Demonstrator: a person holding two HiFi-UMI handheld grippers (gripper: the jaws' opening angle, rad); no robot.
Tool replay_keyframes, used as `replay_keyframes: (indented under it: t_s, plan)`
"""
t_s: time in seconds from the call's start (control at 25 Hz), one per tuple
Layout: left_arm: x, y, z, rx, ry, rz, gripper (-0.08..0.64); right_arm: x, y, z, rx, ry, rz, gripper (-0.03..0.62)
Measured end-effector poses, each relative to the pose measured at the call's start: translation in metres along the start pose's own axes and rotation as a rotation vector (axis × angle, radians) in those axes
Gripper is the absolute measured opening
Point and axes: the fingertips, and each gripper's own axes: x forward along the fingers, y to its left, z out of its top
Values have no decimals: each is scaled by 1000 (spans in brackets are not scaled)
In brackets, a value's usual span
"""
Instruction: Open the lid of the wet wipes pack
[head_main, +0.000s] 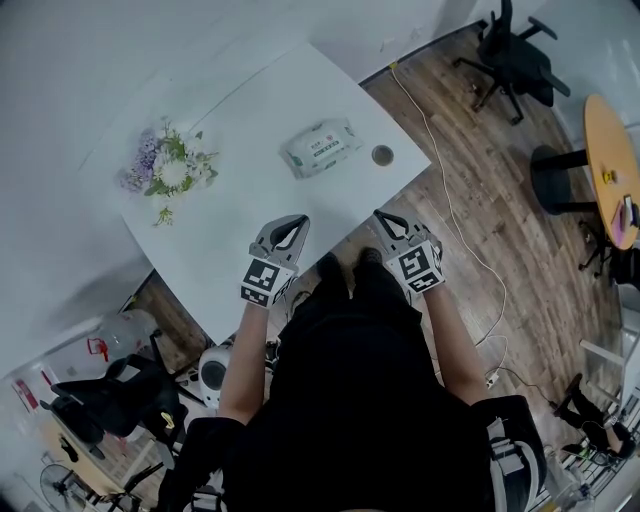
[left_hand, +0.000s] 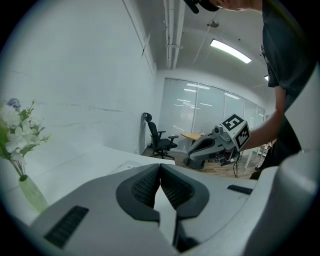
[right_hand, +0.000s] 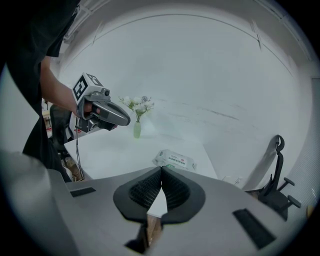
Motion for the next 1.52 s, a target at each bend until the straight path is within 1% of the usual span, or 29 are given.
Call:
replay_keyframes:
  t_s: [0.28,0.6,0.72,1.0,1.2,1.52]
  plan:
    - [3,8,0,-8,15,4,23,9,-9,4,-3,-2,4,17]
    - [15,30,3,-34,15,49,23,38,-23,15,-28,-15,61,17]
    - [24,37,0,-35,27,58,23,50,-32,19,-38,-24,76,17]
    - [45,52,-2,-71,47,86,23,73,-49,24,-93,-18,151,17]
    - [64,66,-5,-77,64,96,23,96,-69,31,-131,-19,186,17]
    - [92,90,-12,-103,83,117,23,130,-79,32,-174,-9,257,17]
